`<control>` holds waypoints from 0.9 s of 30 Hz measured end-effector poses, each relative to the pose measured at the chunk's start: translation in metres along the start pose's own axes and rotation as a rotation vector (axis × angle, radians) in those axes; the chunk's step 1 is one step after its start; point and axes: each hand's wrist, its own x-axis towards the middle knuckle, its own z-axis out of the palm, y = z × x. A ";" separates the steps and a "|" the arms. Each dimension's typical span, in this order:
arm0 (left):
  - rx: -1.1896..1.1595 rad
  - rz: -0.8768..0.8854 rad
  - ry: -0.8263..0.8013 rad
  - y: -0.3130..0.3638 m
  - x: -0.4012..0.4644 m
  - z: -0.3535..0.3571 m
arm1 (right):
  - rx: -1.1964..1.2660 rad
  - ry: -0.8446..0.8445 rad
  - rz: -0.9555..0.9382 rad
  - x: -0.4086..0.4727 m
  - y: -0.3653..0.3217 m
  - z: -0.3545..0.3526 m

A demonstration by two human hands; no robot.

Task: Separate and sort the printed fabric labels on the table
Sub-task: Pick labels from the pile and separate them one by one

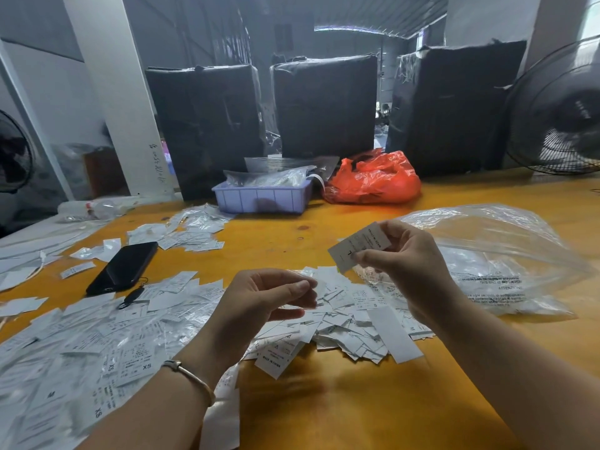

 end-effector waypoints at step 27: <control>0.060 0.121 0.059 0.001 -0.001 0.003 | -0.226 -0.095 -0.072 0.001 0.005 0.002</control>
